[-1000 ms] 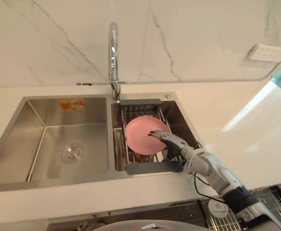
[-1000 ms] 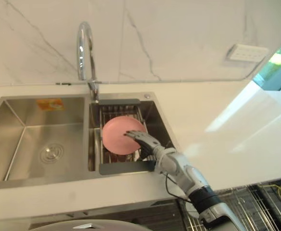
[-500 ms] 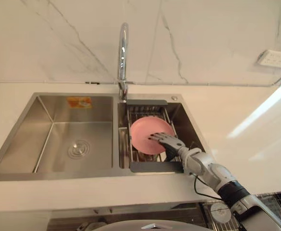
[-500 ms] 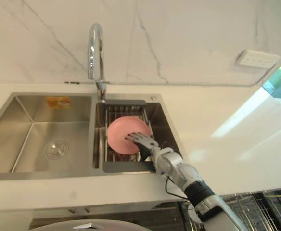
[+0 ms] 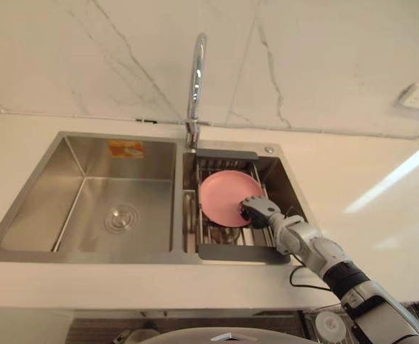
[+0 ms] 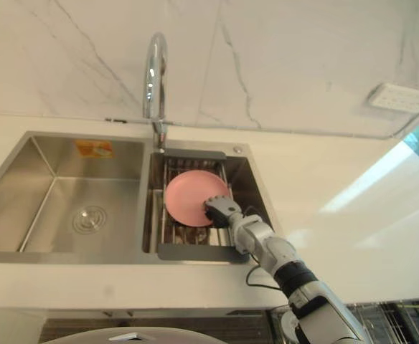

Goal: Walk over to the sink, pick up the cup, carry it to the dishwasher, place the cup inside the dishwasher, then close the dishwasher door

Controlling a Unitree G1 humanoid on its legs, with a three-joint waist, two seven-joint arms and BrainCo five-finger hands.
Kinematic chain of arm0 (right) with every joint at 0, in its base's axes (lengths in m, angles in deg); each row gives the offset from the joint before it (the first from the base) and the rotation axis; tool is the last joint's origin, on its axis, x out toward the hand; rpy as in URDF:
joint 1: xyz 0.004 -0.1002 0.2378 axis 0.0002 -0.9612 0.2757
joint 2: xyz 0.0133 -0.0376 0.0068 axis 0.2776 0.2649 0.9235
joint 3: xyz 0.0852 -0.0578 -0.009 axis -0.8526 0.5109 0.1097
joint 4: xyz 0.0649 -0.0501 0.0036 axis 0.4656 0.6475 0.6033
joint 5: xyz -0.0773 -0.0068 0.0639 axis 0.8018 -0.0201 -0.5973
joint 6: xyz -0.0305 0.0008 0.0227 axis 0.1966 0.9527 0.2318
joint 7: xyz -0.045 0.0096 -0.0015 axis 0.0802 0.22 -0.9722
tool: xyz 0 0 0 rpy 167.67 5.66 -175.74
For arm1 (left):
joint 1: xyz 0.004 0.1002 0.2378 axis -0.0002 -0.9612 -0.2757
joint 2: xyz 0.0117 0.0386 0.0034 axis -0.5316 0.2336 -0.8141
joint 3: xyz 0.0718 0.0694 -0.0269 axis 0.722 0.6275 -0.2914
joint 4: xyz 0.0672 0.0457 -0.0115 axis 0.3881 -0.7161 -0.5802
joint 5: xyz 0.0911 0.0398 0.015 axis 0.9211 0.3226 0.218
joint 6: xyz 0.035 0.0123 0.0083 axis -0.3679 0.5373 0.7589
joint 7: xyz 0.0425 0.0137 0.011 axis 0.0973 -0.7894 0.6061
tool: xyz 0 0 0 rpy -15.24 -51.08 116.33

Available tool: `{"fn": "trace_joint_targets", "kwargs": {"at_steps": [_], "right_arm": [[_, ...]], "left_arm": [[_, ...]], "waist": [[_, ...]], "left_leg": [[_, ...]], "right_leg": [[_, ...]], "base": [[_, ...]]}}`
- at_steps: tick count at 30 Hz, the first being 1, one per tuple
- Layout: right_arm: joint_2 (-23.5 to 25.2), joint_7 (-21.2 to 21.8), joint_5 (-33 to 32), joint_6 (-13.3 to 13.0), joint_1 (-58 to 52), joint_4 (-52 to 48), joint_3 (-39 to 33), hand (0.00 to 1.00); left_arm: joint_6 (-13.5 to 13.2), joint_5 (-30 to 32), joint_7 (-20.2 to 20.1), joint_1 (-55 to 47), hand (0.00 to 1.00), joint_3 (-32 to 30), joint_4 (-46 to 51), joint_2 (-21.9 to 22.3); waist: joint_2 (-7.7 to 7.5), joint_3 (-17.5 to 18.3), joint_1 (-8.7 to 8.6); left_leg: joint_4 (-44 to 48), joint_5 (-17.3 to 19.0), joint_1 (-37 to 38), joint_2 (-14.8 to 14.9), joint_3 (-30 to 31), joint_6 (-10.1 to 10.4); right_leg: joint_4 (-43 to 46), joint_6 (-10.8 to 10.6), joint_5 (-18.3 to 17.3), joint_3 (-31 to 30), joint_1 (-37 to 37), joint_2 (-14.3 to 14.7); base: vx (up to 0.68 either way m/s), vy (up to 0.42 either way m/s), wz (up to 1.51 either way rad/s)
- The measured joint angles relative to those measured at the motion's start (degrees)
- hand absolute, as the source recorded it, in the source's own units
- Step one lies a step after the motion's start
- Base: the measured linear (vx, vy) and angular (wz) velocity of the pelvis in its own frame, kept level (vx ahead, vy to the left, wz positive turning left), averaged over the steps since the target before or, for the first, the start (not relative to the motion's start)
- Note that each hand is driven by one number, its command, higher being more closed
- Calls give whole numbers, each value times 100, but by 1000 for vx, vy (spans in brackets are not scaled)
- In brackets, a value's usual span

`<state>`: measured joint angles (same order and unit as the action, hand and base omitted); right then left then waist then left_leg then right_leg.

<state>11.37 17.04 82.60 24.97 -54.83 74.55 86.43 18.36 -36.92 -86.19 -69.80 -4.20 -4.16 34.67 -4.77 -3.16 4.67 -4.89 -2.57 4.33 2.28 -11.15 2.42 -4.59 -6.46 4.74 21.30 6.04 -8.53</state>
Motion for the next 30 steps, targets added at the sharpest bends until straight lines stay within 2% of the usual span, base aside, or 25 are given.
{"fn": "trace_joint_targets", "kwargs": {"at_steps": [10,14,19,23,27,30], "right_arm": [[11,-375,159,-14,156,117,124,100],[8,-705,158,-40,158,127,99,100],[-34,-1189,184,-342,157,178,-60,100],[-256,-1882,297,-654,242,-278,-331,100],[-527,-2230,447,-781,427,-659,-388,100],[-560,-2304,555,-770,586,-697,-571,100]], "left_arm": [[-2,20,0,1,0,91,50,0],[-2,28,0,-1,0,92,51,1],[-17,123,2,-2,0,87,79,3],[-38,186,4,-37,0,69,108,56],[-38,194,3,-121,0,-19,204,76],[-39,226,3,-122,0,-29,209,84]], "waist": [[23,-44,19],[36,-66,10],[40,-115,0],[129,-158,-11],[128,-157,-31],[128,-157,-38]], "left_leg": [[-2,-13,54,-33,1,-19],[-3,1,54,-34,-11,1],[-3,9,14,-32,-11,5],[-2,14,-2,-33,-2,-3],[-1,-12,33,-31,-3,-39],[0,-12,35,-43,-3,-39]], "right_leg": [[1,-6,-2,1,12,-26],[1,-8,-5,-11,9,-27],[1,-9,-4,-18,7,-26],[1,-23,-8,-12,-12,-27],[1,-12,18,-14,-15,-22],[1,-16,20,-14,-16,-23]], "base": [[0,0,0],[0,0,0],[-23,-2,0],[0,0,0],[0,0,0],[0,0,0]]}}
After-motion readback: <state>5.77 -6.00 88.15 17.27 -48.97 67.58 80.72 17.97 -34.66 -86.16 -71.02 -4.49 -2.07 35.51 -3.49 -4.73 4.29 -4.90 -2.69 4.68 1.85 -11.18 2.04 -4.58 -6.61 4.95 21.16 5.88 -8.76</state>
